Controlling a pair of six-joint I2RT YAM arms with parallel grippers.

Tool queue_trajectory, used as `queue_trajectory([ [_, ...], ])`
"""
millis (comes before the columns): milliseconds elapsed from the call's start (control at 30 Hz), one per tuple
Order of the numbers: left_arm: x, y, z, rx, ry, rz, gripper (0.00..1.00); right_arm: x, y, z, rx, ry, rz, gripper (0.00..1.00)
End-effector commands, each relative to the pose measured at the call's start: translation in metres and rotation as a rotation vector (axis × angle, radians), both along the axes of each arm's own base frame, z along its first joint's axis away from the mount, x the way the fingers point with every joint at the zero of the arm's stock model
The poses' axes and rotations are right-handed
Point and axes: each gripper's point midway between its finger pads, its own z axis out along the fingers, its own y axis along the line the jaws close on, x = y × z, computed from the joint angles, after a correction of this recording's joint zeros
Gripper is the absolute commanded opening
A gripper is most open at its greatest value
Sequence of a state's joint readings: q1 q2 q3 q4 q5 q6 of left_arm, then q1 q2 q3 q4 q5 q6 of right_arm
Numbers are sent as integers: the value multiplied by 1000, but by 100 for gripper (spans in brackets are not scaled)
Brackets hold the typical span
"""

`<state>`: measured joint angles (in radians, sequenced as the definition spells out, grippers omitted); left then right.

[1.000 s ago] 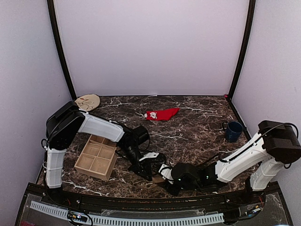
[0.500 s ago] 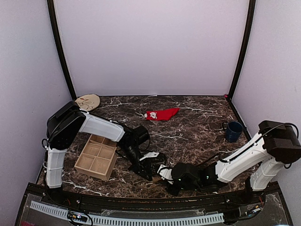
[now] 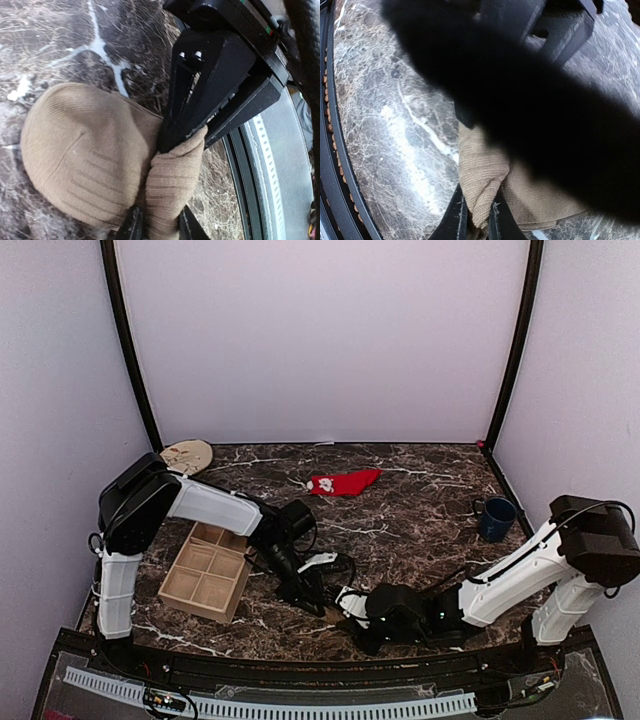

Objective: Roll the socks
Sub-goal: Roll the sock at the center of the board.

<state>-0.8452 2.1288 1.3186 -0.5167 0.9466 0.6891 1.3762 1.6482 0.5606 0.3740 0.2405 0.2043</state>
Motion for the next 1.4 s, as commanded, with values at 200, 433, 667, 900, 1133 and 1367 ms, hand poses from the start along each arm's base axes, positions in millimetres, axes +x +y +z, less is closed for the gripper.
queue_trajectory([
  [200,26,6,1,10,-35,112,30,6,-9,-1,45,80,-83,0],
  [433,50,18,0,3,-68,217,34,15,-12,3,71,114,-134,0],
  [667,75,29,12,-52,-115,321,36,20,-12,3,103,184,-163,0],
  [900,76,36,27,-111,-204,359,36,31,-11,6,165,345,-209,0],
  [1133,62,34,69,-293,-345,368,37,33,-14,6,203,522,-246,0],
  [1367,26,10,59,-302,-516,224,37,28,-19,5,284,714,-282,0],
])
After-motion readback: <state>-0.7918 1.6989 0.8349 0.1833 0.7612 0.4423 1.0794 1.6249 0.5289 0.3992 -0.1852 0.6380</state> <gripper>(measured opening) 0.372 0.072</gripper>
